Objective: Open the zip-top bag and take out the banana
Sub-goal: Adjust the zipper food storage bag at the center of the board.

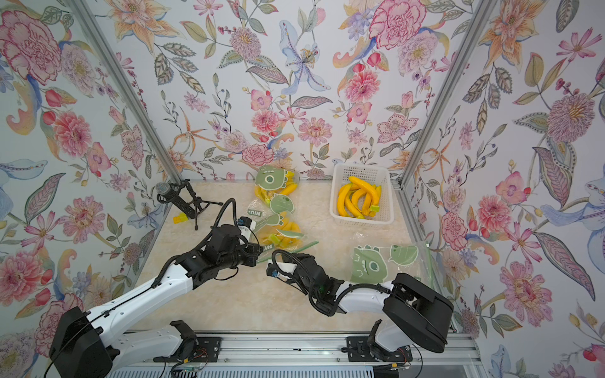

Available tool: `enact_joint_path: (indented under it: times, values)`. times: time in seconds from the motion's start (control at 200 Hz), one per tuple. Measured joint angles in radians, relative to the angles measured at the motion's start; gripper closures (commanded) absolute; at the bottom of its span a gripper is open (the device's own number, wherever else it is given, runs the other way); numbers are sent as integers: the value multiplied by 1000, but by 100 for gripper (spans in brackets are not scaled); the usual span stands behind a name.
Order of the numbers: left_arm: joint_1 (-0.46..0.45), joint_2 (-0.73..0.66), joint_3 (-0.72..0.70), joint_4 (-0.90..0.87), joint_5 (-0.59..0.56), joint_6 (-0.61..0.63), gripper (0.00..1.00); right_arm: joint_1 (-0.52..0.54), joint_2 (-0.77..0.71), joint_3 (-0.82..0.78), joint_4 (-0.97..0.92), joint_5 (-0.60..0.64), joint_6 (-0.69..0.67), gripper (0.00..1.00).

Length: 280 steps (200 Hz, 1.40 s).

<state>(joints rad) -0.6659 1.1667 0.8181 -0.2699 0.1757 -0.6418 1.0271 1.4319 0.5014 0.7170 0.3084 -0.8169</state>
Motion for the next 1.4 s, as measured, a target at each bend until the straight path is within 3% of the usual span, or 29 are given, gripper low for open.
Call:
enact_joint_path:
  times: [0.15, 0.265, 0.4, 0.605, 0.801, 1.111, 1.401]
  values:
    - [0, -14, 0, 0, -8, 18, 76, -5, -39, 0, -37, -13, 48, 100]
    - [0, -50, 0, 0, -41, 41, 47, -31, -87, 0, -77, -31, 113, 100]
    - [0, -117, -2, 5, -91, 79, 29, -65, -158, 0, -121, -49, 208, 100]
    - [0, -307, -124, 149, -108, 162, 26, -145, -275, 0, -216, -103, 374, 100]
    - [-38, -442, -278, 364, -73, 264, 34, -236, -340, 38, -337, -179, 521, 100]
    - [-250, -403, -348, 553, -80, 468, 40, -277, -341, 167, -463, -252, 669, 100]
    - [-264, -285, -355, 642, -196, 583, 44, -291, -340, 172, -490, -294, 715, 100]
